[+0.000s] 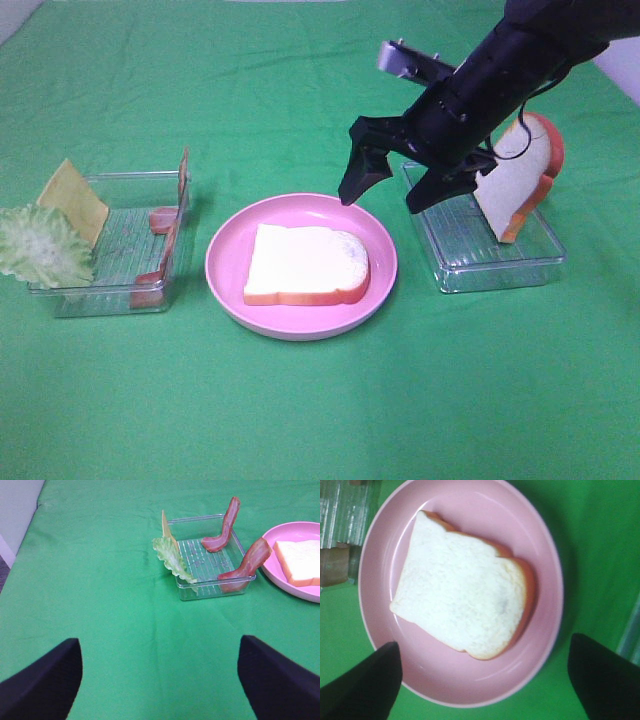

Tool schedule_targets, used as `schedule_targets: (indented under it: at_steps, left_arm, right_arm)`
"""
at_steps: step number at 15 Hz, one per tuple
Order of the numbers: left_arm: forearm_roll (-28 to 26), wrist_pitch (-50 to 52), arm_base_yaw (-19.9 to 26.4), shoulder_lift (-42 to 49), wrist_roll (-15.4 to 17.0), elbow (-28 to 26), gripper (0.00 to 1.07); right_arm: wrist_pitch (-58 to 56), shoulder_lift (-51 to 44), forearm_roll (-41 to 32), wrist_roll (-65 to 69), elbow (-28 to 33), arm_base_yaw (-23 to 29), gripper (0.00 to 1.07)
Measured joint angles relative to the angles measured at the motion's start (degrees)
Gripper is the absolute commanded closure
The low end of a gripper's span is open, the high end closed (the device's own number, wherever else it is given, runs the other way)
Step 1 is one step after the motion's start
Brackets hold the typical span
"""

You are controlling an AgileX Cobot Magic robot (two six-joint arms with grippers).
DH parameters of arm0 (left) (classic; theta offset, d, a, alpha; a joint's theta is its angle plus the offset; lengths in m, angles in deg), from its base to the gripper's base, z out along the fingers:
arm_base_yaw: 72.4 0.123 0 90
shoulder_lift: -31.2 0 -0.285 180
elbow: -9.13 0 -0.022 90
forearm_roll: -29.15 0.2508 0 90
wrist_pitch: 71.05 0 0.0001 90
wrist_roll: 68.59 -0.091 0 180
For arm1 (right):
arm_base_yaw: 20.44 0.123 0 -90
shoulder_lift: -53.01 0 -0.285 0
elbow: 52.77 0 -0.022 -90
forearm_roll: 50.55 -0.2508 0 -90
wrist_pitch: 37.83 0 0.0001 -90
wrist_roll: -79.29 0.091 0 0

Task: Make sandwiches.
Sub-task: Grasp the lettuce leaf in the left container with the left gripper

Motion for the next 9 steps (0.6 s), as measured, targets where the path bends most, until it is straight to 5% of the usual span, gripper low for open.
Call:
schedule_targets:
  at_steps: [3, 9]
  left_arm:
    - [0.0, 0.0, 0.0, 0.0, 0.0, 0.0, 0.26]
    - [0.0, 0.0, 0.0, 0.0, 0.0, 0.0, 0.26]
  right_arm:
    - [-6.0, -9.5, 11.1, 4.9, 0.0, 0.0, 0.22]
    - [-11.4, -28.0, 20.0, 10.9, 7.6, 0.0, 0.22]
